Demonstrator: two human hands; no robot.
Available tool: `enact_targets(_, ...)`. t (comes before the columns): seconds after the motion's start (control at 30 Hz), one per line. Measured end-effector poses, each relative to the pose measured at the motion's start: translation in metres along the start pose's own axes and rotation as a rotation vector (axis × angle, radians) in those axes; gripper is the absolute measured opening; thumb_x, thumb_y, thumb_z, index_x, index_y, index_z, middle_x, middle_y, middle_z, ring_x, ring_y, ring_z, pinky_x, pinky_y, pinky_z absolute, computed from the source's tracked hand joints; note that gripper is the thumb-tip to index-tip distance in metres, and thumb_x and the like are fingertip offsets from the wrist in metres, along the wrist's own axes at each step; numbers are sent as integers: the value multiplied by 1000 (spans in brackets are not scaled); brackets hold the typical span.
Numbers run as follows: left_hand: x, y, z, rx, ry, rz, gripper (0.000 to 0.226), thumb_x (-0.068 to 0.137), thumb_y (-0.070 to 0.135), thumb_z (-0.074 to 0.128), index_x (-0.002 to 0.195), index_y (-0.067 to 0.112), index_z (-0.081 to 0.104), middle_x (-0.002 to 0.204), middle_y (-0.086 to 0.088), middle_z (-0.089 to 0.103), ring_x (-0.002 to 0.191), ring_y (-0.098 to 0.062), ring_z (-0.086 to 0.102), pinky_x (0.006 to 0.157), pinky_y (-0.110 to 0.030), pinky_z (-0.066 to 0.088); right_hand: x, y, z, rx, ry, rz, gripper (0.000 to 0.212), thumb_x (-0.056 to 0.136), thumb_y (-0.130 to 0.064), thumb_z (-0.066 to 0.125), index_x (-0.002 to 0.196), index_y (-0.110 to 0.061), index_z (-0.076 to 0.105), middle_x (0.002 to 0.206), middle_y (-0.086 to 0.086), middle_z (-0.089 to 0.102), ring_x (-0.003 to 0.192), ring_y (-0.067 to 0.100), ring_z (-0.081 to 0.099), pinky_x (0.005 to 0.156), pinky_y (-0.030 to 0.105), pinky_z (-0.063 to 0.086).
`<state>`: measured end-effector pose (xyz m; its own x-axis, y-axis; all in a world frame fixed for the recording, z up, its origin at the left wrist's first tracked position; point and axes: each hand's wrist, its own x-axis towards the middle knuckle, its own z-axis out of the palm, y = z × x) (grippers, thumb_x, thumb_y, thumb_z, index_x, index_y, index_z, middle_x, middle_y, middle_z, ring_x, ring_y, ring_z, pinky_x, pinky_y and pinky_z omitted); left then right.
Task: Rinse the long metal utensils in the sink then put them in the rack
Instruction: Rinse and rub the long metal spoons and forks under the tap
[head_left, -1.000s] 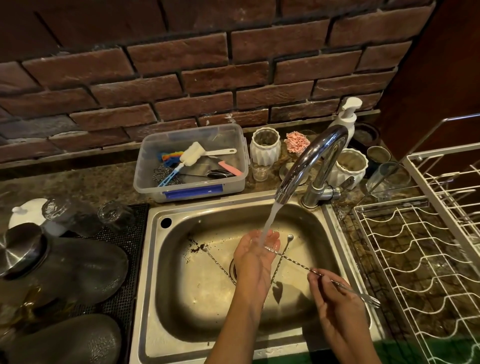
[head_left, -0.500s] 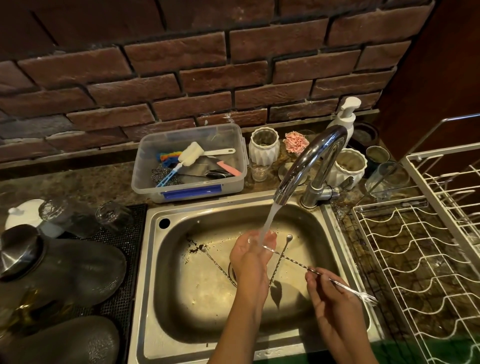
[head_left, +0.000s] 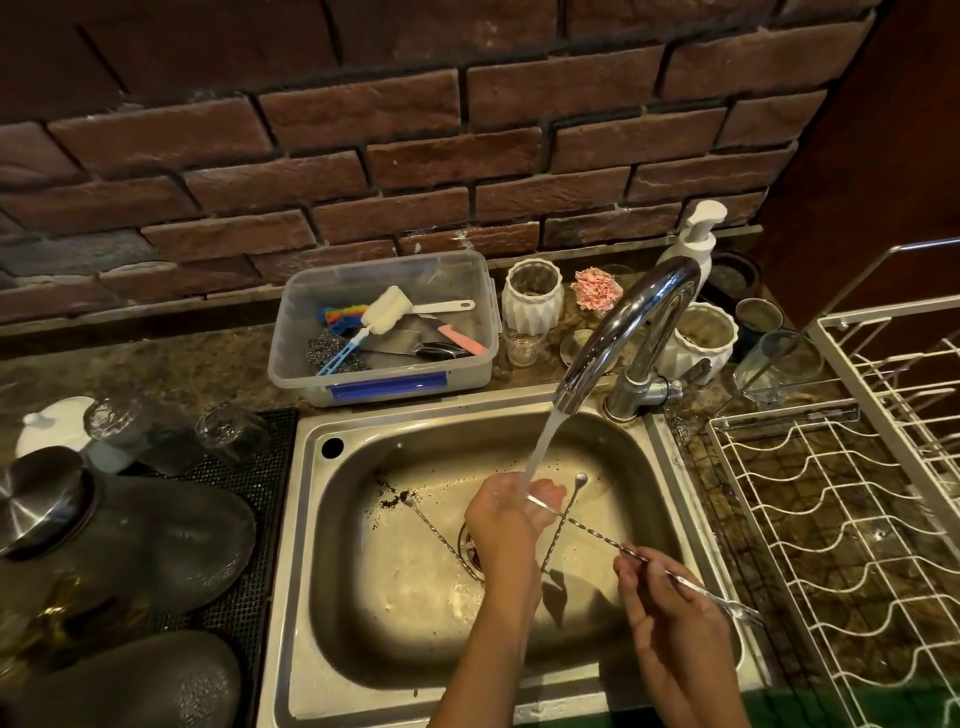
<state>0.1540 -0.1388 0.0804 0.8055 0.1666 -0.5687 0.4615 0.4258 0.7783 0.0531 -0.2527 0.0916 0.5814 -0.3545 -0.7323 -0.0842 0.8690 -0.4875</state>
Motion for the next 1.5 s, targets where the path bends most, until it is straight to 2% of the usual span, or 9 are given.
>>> enact_targets(0.1,3,1,9,-27,66,-67,25,107,19,48,107,0,65,83,-21,77,76,-36,78,73,-42,65,-3,2,-1,-19,-7,5,19,98,-2,50,109,5,65,93,26,74,74,22,77,67,25,61)
enact_targets(0.17,5,4,10,-73,51,-105,24,106,16,50,109,-3,64,84,-23,77,75,-37,78,65,-37,64,-4,3,-2,-6,-4,-3,21,100,-2,48,111,6,63,99,28,72,82,25,76,60,23,62)
enact_targets(0.33,-1,9,8,-159,-114,-90,21,93,-7,62,114,-3,62,96,-18,79,95,-34,77,76,-28,62,0,0,-1,2,12,-35,22,100,0,45,111,10,62,101,29,72,87,28,76,76,31,59)
enact_targets(0.57,-6,6,2,-31,13,-36,19,108,16,44,109,5,61,79,-17,77,75,-34,78,62,-30,62,2,-3,6,23,-28,-82,17,95,6,50,100,13,64,97,28,75,88,31,77,74,27,62)
enact_targets(0.83,-17,15,6,-158,-29,-132,16,105,10,50,114,8,63,103,-16,79,98,-31,77,89,-40,59,10,-12,17,73,-21,-76,16,98,-1,51,104,7,63,99,25,76,89,34,77,77,35,63)
enact_targets(1.0,-19,17,8,-145,-61,-121,8,101,-1,54,104,2,61,95,-17,79,90,-27,78,77,-32,64,16,-21,22,86,-25,-131,14,99,-4,51,100,4,62,93,22,78,84,30,78,73,35,64)
enact_targets(1.2,-20,15,6,-101,-26,-146,8,97,-5,57,97,-4,65,104,-15,77,93,-23,74,88,-35,59,15,11,58,-129,-70,-43,18,90,-4,61,106,4,65,99,24,76,81,35,74,66,28,63)
enact_targets(1.3,-22,21,2,-92,-17,-158,11,97,-5,56,96,-1,66,103,-14,78,89,-24,74,78,-36,60,13,32,80,-161,-170,34,21,97,-3,57,115,7,60,104,27,75,99,35,75,83,37,63)
enact_targets(1.5,-6,48,-14,-169,115,-144,17,99,-6,53,89,5,62,115,-18,73,110,-31,69,101,-50,53,24,21,92,-101,-124,-29,24,99,-8,55,116,8,58,107,27,74,98,34,75,79,35,63)
